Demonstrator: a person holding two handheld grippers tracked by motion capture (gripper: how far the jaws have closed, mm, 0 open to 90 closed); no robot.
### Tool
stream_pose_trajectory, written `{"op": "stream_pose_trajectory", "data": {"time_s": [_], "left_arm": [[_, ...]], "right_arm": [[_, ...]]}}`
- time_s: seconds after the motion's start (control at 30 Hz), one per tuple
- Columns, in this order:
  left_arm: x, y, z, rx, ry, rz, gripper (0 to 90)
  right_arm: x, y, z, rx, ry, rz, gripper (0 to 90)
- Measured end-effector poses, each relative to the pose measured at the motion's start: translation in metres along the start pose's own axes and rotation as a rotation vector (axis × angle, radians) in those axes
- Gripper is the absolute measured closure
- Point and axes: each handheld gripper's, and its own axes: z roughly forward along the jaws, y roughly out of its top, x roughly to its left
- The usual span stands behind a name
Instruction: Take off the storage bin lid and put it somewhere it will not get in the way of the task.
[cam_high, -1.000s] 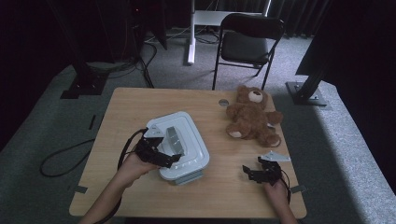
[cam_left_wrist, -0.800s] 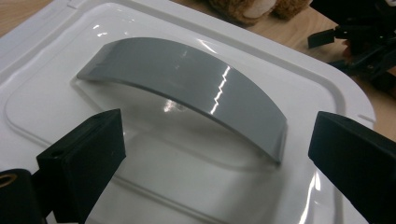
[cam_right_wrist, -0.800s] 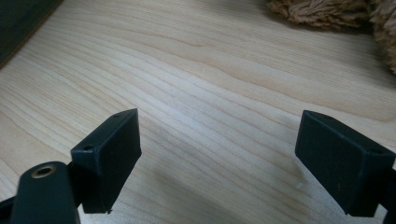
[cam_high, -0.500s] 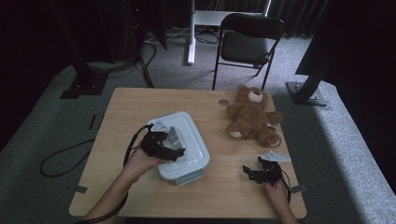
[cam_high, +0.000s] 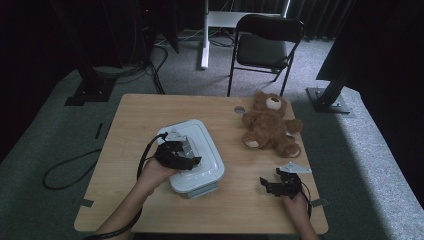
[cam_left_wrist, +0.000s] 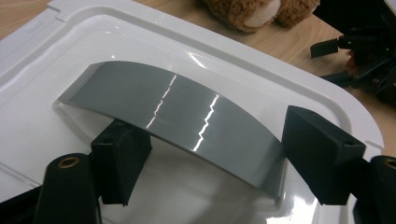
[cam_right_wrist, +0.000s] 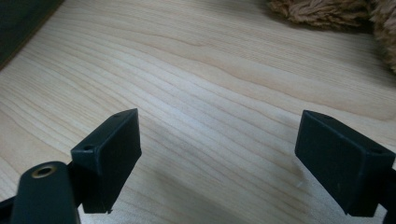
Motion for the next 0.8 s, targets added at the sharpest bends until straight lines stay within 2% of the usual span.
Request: {"op": "stream_pose_trajectory", "data": {"time_s": [0.27, 0.43, 0.63, 0.8], "left_arm": [[-0.001, -0.004, -0.003, -0.036, -0.034, -0.030, 44.0], [0.000, -0.005, -0.005, -0.059, -0.053, -0.046, 50.7], [-0.001, -0.006, -0.010, -0.087, -0.055, -0.049, 52.8], [0.001, -0.004, -0.025, -0.127, -0.063, -0.051, 53.0]], "right_arm": [[0.000, 0.000, 0.000, -0.001, 0.001, 0.003, 13.6], [-0.001, 0.000, 0.000, -0.003, 0.002, 0.005, 13.6], [-0.001, 0.000, 0.000, -0.001, 0.002, 0.007, 13.7], [0.000, 0.000, 0.000, 0.002, 0.002, 0.010, 13.6]]}}
